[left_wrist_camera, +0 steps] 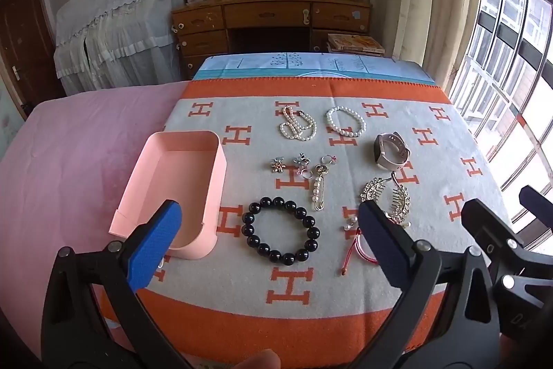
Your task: Organize jewelry
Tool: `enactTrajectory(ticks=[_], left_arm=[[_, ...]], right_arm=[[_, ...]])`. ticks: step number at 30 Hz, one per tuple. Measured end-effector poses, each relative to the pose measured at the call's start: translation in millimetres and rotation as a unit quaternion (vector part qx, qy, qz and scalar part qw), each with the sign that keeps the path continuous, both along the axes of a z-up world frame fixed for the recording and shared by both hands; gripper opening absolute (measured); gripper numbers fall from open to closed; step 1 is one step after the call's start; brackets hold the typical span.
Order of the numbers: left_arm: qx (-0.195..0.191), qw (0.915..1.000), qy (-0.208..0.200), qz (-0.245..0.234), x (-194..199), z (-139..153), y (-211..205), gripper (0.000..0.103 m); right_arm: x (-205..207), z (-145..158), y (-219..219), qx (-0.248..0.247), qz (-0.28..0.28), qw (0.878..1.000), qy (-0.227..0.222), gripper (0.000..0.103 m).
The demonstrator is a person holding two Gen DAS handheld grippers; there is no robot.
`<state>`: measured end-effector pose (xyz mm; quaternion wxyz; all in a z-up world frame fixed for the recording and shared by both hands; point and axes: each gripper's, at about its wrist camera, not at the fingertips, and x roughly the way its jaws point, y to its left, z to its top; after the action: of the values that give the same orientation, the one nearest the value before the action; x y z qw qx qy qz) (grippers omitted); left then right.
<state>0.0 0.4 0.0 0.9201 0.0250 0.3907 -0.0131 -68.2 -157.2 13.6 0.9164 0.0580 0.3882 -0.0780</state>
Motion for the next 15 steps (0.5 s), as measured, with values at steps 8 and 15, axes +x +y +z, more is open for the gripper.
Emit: enactTrajectory(ticks=[8,15], left_arm=[[-0.005,1.0000,0.002,-0.003,1.0,-1.6,4.9,0.096],[-0.001,1.0000,0.006,-0.007,-1.4,-4.1,-2.7,0.096]], right_arm=[[0.5,-1.8,-2.3,0.001,0.005,1.000,-0.002,0.102],[2.2,-3.5,-2.0,-0.006,-0.001,1.000,0.005,0.102]])
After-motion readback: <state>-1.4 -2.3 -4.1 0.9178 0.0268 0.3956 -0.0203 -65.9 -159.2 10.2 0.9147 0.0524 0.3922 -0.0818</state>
